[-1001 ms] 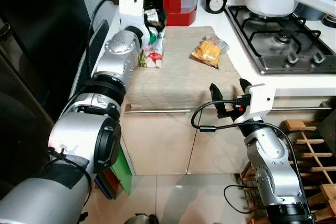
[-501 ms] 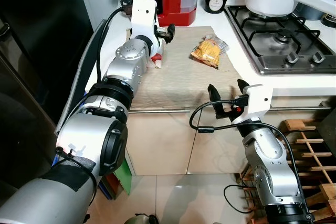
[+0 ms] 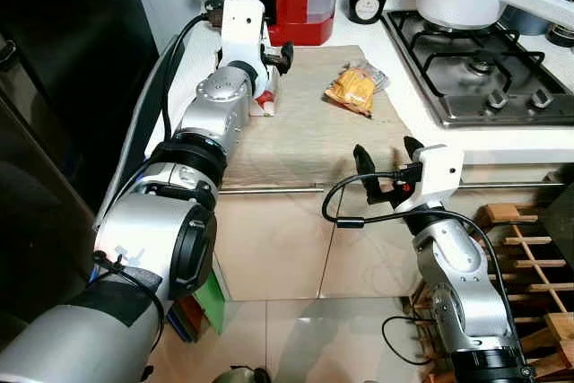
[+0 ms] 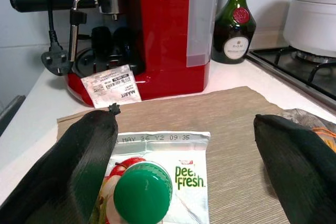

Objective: Restocking fridge

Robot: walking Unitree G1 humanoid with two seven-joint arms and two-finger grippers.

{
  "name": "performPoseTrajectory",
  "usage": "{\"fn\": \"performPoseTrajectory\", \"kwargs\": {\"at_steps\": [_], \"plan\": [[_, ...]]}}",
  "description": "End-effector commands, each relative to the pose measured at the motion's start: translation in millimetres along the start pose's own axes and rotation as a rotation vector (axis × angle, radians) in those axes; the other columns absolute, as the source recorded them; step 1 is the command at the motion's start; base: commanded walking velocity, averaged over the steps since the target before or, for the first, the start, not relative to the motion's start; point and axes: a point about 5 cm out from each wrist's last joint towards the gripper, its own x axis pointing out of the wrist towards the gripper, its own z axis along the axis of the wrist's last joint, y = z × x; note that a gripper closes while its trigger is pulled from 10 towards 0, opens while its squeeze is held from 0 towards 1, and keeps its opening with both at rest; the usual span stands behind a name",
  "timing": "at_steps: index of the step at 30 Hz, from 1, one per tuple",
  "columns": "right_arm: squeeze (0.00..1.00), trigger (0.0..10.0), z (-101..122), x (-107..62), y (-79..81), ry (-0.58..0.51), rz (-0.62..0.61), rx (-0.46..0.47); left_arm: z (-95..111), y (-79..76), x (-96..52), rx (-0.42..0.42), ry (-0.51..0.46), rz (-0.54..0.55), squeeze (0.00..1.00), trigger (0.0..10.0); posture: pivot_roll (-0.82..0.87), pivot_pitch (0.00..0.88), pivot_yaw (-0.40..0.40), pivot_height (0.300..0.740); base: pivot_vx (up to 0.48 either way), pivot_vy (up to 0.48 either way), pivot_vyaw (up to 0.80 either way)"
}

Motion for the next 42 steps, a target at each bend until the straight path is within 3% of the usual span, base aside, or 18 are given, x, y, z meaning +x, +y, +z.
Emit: {"fn": "performPoseTrajectory", "kwargs": {"at_steps": [1, 9, 21, 27, 34, 35, 36, 42], "plan": [[0.0, 10.0, 0.5, -1.3, 1.7, 0.006, 0.0, -0.004, -19.1, 1.8, -1.9, -0.028, 0.091, 0.01, 0.0, 10.0, -0.22, 0.0, 0.068, 0.74, 0.0, 0.0, 0.0], [0.0, 10.0, -0.5, -1.7, 1.7, 0.012, 0.002, -0.002, -34.3, -4.7, -4.0, -0.066, 0.154, -0.012, 0.0, 10.0, -0.22, 0.0, 0.068, 0.74, 0.0, 0.0, 0.0], [0.0, 10.0, -1.5, -1.0, 2.1, 0.018, 0.007, -0.001, -51.2, -5.6, -7.7, -0.021, 0.209, 0.003, 0.0, 10.0, -0.22, 0.0, 0.065, 0.74, 0.0, 0.0, 0.0], [0.0, 10.0, -1.6, -0.3, 2.7, 0.02, 0.01, -0.002, -80.3, -10.2, -15.7, -0.085, 0.32, 0.001, 0.0, 10.0, -0.22, 0.0, 0.064, 0.74, 0.0, 0.0, 0.0], [0.0, 10.0, -2.1, -0.7, 1.8, 0.023, 0.009, -0.004, -82.3, -6.8, -16.7, -0.078, 0.321, 0.012, 0.0, 10.0, -0.22, 0.0, 0.061, 0.74, 0.0, 0.0, 0.0], [0.0, 10.0, -2.3, -0.8, 1.8, 0.024, 0.008, -0.004, -83.5, -5.9, -17.1, -0.081, 0.323, 0.014, 0.0, 8.8, -0.22, 0.0, 0.063, 0.74, 0.0, 0.0, 0.0], [0.0, 10.0, -2.4, -0.9, 1.8, 0.024, 0.007, -0.004, -84.0, -5.5, -17.4, -0.082, 0.323, 0.014, 0.0, 0.0, -0.22, 0.0, 0.063, 0.74, 0.0, 0.0, 0.0], [0.0, 10.0, -2.6, -1.1, 1.9, 0.026, 0.007, -0.004, -85.6, -4.3, -18.1, -0.079, 0.325, 0.015, 0.0, 0.0, -0.22, 0.0, 0.062, 0.74, 0.0, 0.0, 0.0]]}}
